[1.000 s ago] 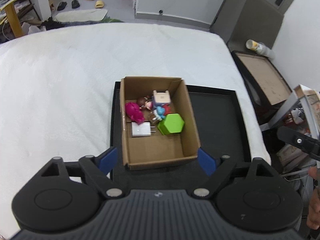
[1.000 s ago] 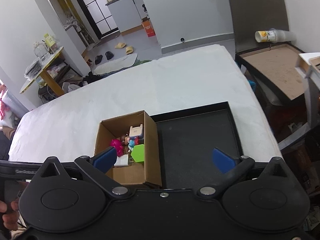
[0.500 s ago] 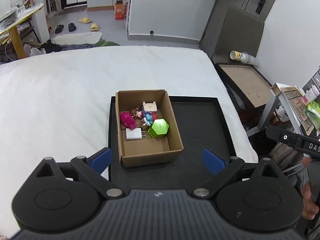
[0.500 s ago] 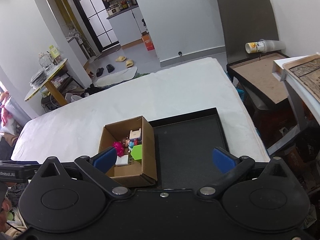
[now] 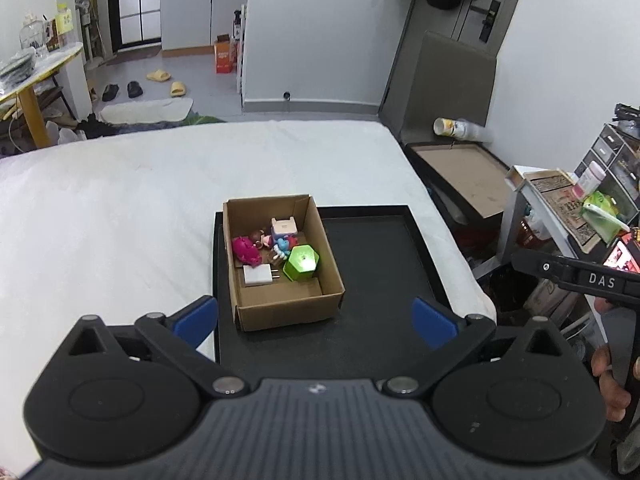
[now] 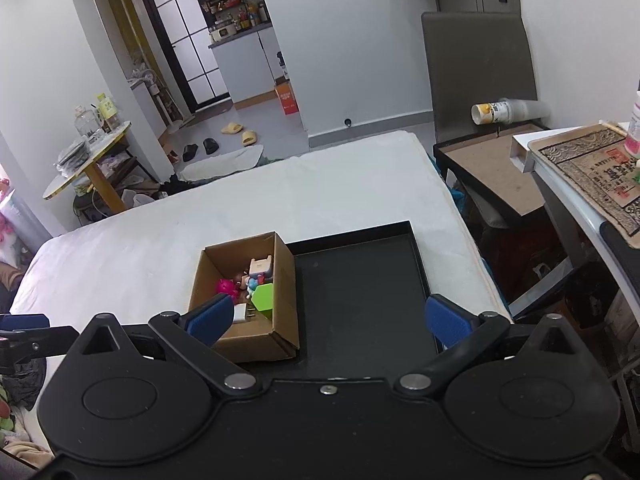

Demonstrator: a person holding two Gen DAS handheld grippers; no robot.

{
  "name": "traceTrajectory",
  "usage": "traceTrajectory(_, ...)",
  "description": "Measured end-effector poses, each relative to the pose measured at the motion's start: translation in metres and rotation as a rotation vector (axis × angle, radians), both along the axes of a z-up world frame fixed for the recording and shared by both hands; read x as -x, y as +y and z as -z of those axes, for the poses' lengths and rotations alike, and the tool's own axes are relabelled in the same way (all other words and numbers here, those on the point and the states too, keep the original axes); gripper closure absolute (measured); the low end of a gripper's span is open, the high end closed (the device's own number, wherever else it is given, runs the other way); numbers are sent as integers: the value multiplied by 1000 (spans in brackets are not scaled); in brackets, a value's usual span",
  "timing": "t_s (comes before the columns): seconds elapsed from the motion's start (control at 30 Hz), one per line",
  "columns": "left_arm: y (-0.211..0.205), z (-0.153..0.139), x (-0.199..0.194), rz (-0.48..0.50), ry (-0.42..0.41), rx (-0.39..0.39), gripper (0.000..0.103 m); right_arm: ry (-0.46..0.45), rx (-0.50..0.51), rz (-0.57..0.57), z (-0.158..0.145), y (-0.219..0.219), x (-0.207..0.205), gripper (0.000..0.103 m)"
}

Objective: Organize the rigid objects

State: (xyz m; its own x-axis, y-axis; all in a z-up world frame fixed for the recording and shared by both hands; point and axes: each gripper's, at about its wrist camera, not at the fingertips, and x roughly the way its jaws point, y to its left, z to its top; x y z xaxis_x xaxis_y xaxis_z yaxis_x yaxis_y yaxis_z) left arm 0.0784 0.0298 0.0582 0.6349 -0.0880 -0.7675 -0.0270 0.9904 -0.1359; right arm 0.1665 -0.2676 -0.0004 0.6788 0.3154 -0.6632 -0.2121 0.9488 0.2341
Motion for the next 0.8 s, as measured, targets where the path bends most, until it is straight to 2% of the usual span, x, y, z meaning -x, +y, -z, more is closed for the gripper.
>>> traceTrajectory(0.13,1,-6,16,-3,-25,11,0,-6,-2,-2,-3,-1,11,0)
traceTrajectory(0.27,6,-7,33,-31,-76,63,0,-15,16,-13,-3,0,17,0)
traceTrajectory(0.47,-3,-4,56,-50,-151,47,0,-20,32,-4,-1,-3,26,0)
traceTrajectory(0.6,-10,7,65,-60,-155,15,0,-28,42,1,-3,-5,34,0)
traceTrajectory(0.8,-9,21,73,-92,-135,49,0,-34,39,19,-5,-10,46,0)
